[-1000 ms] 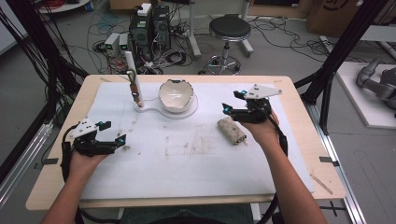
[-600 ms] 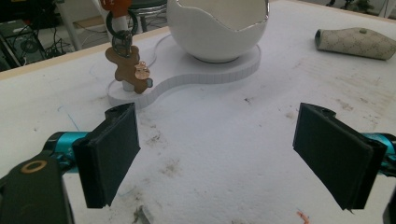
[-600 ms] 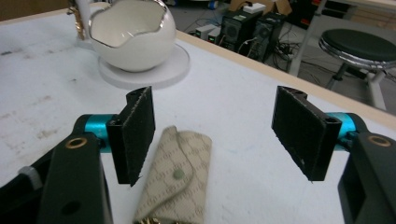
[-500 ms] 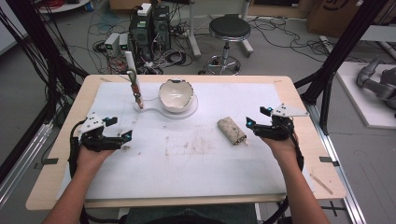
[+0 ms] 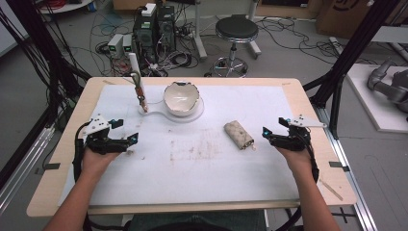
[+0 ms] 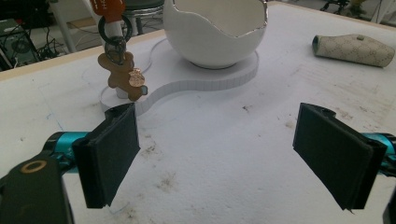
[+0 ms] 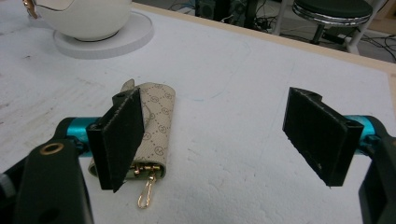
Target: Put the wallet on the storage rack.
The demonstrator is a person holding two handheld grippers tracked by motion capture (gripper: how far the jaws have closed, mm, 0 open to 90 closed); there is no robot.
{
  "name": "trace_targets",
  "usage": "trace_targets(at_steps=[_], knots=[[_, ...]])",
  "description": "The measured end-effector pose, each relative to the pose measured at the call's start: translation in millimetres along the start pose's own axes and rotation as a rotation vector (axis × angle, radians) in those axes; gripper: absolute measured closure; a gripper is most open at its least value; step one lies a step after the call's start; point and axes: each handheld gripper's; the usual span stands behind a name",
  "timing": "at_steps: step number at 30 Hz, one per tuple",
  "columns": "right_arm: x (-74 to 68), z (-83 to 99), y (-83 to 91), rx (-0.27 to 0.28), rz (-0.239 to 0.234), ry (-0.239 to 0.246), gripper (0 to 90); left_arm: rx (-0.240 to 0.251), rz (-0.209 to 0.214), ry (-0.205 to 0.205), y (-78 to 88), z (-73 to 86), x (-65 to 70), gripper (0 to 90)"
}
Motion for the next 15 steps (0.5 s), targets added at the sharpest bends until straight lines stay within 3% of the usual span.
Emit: trace_targets(at_steps=[15], knots=[[-12.4, -6.7, -9.9, -0.001, -0.019, 0.014, 21.1, -0.018, -0.003, -0.021, 6.4, 1.4, 1.2, 14.3]])
Point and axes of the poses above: each handheld gripper's, and its own axes: y roughly backward along the jaws, z roughly out of its underside, x roughly to its right, and after that the axes turned 2 degrees about x, right-handed
